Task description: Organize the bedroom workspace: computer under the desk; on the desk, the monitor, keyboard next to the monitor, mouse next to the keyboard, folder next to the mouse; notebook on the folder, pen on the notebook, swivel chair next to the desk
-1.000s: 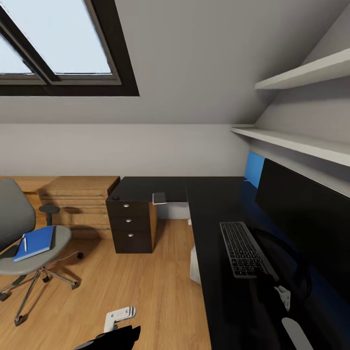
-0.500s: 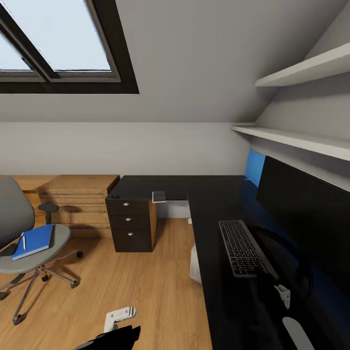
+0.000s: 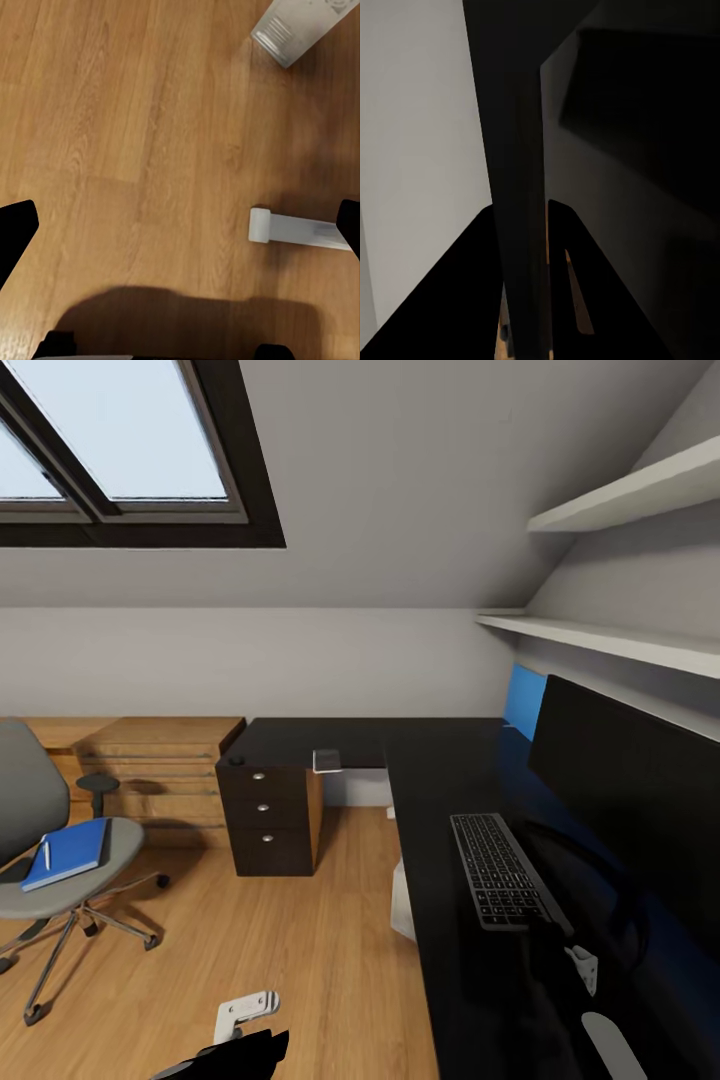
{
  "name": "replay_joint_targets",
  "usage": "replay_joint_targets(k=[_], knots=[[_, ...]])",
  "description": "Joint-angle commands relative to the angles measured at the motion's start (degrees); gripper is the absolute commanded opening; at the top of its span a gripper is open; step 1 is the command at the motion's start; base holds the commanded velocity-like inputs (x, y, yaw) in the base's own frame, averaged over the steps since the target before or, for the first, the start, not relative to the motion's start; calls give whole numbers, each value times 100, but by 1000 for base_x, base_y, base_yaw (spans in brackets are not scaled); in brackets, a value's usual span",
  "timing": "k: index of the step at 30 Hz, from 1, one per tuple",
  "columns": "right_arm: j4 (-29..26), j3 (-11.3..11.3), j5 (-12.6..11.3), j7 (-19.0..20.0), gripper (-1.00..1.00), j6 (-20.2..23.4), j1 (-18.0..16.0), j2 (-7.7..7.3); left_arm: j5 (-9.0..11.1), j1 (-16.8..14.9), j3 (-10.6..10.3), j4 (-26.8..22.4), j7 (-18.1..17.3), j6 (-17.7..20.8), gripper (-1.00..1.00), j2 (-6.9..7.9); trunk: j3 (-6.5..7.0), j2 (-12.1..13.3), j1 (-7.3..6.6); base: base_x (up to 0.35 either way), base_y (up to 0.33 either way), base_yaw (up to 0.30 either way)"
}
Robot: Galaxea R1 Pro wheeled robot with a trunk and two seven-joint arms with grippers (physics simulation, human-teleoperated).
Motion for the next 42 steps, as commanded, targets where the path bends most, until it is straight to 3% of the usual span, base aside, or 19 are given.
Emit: replay_joint_targets(k=[1, 13, 42], knots=[[0, -11, -69, 36, -100, 37, -3, 1, 60, -1, -4, -7, 53, 13, 100, -1, -24, -45, 23, 0, 0, 0], [2, -12, -69, 31, -100, 28, -3, 8, 60, -1, -6, -7, 53, 13, 100, -1, -239, -526, 287, 0, 0, 0], [18, -8, -60, -50, -100, -4, -3, 19, 52, -1, -7, 23, 26, 4, 100, 8, -239, -526, 287, -23, -32, 0]])
